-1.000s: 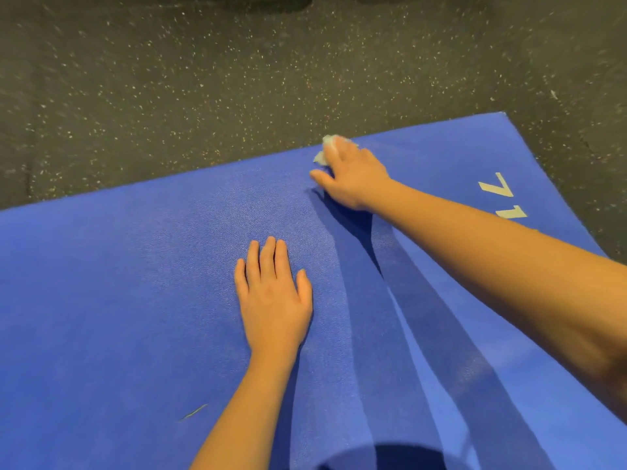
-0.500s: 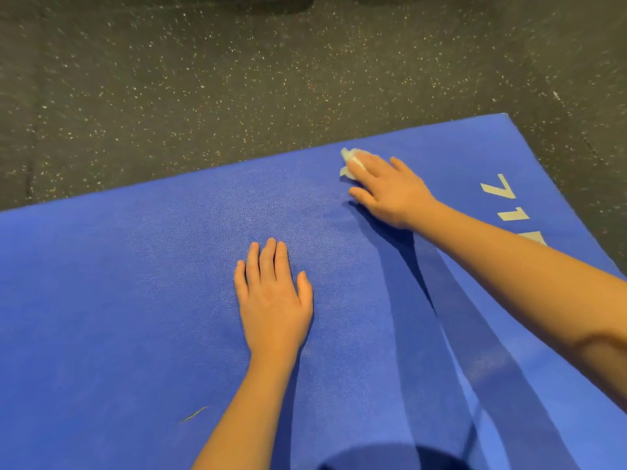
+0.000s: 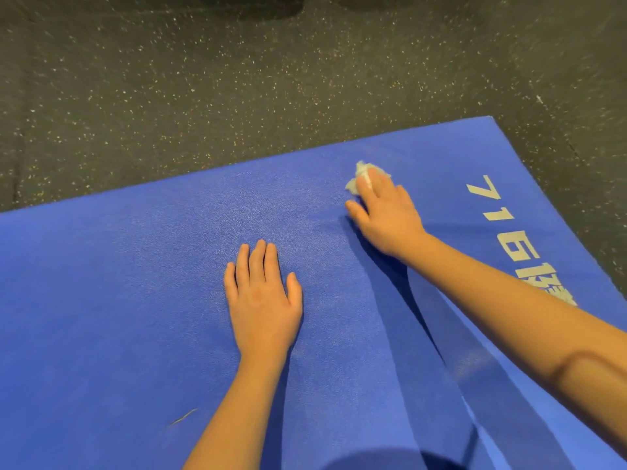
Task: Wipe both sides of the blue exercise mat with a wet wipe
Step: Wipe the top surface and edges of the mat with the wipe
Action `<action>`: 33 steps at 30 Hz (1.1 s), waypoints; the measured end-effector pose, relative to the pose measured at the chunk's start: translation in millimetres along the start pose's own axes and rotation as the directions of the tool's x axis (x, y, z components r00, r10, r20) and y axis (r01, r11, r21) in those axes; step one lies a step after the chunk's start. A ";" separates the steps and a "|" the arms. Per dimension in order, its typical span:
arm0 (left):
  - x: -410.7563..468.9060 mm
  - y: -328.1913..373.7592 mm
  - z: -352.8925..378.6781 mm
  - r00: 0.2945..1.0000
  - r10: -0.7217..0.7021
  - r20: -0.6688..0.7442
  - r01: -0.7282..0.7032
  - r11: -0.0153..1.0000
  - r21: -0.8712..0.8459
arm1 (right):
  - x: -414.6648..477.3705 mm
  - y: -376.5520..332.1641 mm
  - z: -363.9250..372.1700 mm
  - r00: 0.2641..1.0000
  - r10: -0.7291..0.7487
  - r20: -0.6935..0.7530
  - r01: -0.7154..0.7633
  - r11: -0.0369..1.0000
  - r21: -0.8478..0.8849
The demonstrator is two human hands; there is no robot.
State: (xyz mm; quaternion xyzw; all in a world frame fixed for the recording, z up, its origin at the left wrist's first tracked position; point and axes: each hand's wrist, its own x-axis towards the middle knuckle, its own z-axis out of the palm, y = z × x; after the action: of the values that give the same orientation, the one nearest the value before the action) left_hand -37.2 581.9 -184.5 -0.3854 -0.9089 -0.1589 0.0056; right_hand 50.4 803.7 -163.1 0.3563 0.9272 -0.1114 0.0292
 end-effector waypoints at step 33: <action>-48.3 19.2 -2.8 0.990 0.040 0.135 -0.048 0.997 0.059 | -118.5 29.5 -11.0 0.947 -0.256 0.192 0.263 0.965 -0.014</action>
State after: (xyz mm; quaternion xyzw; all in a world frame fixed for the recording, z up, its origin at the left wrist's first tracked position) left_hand 9.9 560.0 -182.8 -0.4148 -0.9031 -0.1042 -0.0399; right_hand 158.6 749.9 -142.1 0.2184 0.9611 -0.1291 0.1090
